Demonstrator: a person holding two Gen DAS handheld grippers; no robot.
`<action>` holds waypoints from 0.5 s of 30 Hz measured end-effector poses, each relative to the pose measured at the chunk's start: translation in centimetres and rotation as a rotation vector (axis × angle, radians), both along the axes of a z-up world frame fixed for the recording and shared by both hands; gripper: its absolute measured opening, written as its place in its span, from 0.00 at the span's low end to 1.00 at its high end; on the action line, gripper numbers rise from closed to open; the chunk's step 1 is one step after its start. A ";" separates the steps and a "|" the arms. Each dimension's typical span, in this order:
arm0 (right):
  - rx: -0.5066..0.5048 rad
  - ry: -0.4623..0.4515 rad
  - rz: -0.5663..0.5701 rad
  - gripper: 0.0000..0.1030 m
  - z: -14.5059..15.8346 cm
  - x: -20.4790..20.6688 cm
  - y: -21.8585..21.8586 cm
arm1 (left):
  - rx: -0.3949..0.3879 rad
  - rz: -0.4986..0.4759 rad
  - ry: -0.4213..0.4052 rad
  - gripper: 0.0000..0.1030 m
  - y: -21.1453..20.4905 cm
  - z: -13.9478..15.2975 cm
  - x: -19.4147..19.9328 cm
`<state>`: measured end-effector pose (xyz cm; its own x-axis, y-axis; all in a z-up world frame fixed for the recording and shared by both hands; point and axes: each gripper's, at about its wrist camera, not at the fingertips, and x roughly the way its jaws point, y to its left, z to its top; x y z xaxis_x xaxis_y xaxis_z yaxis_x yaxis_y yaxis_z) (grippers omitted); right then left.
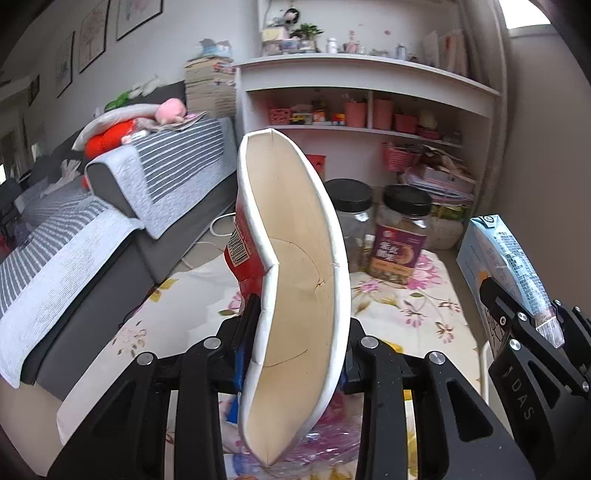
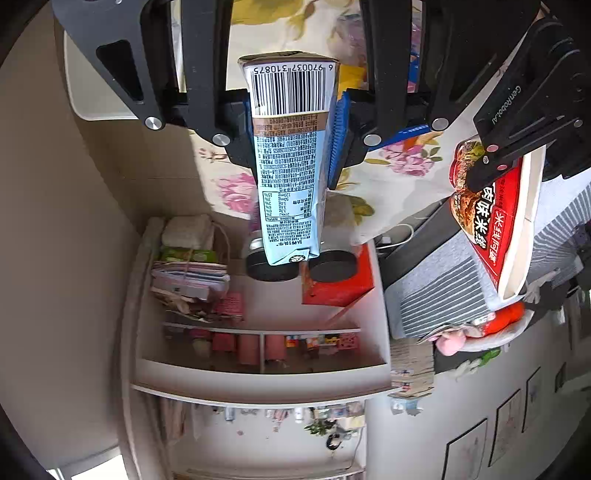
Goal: Collect trash
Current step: 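Carry both items to the white bin while right gripper releases the milk carton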
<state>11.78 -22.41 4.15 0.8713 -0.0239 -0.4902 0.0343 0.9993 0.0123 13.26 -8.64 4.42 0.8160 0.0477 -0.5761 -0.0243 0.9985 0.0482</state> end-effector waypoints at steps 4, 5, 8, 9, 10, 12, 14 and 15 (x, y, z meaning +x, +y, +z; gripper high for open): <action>-0.004 -0.010 -0.034 0.29 0.2 -0.6 -1.8 | -0.004 -0.035 -0.009 0.33 -2.2 0.4 -0.1; -0.005 -0.011 -0.047 0.29 0.3 -0.9 -2.4 | -0.007 -0.043 -0.008 0.33 -2.7 0.5 -0.1; 0.000 -0.010 -0.083 0.29 0.4 -1.2 -4.3 | -0.004 -0.072 -0.007 0.33 -4.5 0.5 -0.2; 0.001 -0.010 -0.095 0.29 0.4 -1.4 -4.9 | -0.002 -0.081 -0.007 0.33 -5.0 0.5 -0.2; 0.002 -0.009 -0.109 0.29 0.4 -1.5 -5.5 | 0.000 -0.088 -0.007 0.33 -5.5 0.5 -0.2; 0.004 -0.004 -0.142 0.29 0.4 -1.7 -6.9 | 0.002 -0.103 -0.005 0.33 -6.6 0.4 -0.2; 0.012 0.006 -0.177 0.29 0.3 -2.0 -8.4 | 0.007 -0.119 -0.002 0.33 -7.7 0.4 -0.1; 0.016 0.011 -0.189 0.29 0.2 -2.1 -9.0 | 0.010 -0.129 0.002 0.33 -8.4 0.3 -0.1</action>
<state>9.68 -31.43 4.37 0.8467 -0.1787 -0.5012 0.2213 0.9748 0.0263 13.14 -16.99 4.70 0.8147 -0.0517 -0.5775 0.1041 0.9929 0.0580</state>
